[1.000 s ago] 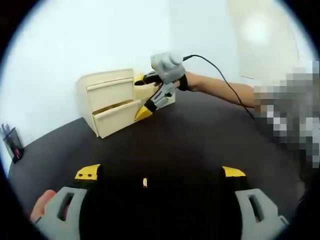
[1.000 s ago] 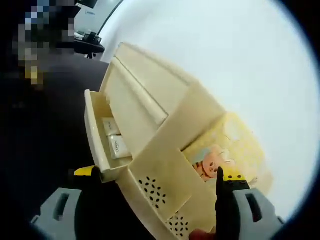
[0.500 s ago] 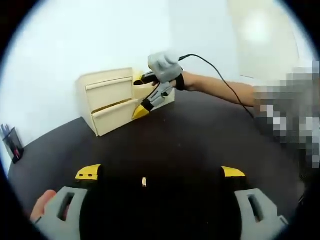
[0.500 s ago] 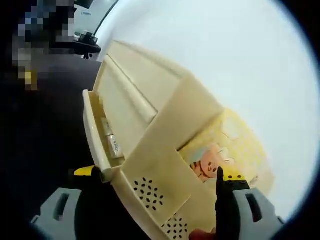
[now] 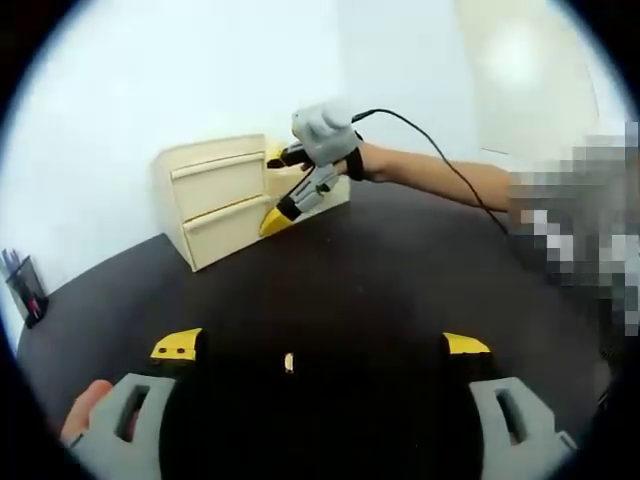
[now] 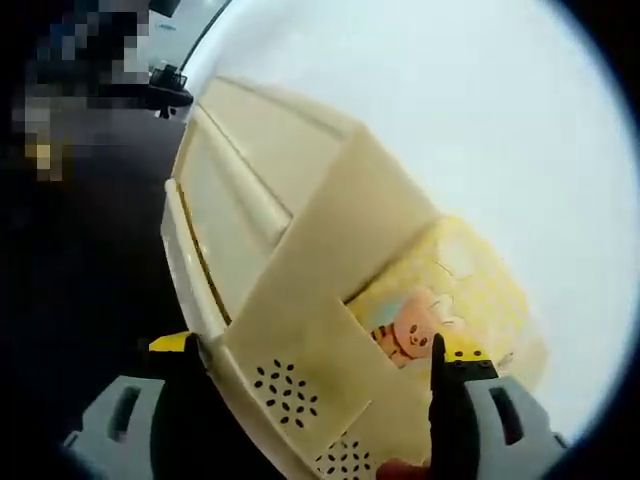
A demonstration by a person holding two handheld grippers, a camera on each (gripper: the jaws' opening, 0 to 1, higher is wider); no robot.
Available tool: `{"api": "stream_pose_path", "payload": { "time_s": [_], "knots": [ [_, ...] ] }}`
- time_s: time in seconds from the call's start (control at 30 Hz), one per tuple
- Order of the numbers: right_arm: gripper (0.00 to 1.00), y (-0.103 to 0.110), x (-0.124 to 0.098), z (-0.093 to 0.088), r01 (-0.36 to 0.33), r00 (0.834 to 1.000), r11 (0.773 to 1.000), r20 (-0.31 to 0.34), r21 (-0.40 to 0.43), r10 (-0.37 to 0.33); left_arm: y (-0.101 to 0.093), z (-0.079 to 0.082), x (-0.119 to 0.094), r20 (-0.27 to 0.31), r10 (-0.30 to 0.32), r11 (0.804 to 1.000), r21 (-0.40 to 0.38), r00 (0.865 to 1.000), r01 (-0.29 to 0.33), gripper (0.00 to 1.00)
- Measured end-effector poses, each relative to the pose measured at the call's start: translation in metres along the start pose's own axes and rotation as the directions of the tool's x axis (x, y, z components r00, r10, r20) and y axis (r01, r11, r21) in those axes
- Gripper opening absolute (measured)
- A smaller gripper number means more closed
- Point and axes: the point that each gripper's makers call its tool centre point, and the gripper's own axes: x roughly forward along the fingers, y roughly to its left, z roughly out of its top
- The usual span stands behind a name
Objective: Open the drawer, pick up the cosmetic bottles from the table one by one, place them into the drawer, release the gripper, close the drawer, and move the gripper away
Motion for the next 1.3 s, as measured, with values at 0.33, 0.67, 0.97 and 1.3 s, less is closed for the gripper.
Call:
{"api": "stream_pose_path", "payload": {
  "time_s": [0.33, 0.67, 0.97, 1.3],
  "knots": [
    [0.92, 0.001, 0.001, -0.001, -0.002, 1.000, 1.000, 0.000, 0.009, 0.002, -0.001, -0.001, 0.001, -0.005, 0.001, 1.000, 0.002, 1.000, -0.001, 0.94],
    [0.85, 0.006, -0.015, 0.011, -0.033, 0.999, 0.999, 0.035, -0.024, 0.033, 0.003, 0.017, -0.008, 0.066, -0.026, 1.000, -0.004, 0.997, 0.026, 0.95],
    [0.80, 0.002, -0.038, 0.041, -0.042, 0.992, 0.999, 0.115, -0.021, 0.044, 0.001, 0.011, -0.005, 0.042, -0.018, 1.000, 0.015, 0.999, 0.017, 0.96],
    [0.77, 0.003, -0.057, 0.056, -0.046, 0.987, 0.999, 0.156, -0.024, 0.049, 0.012, 0.012, -0.023, 0.061, -0.031, 0.999, 0.028, 0.998, 0.029, 0.96]
  ]
}}
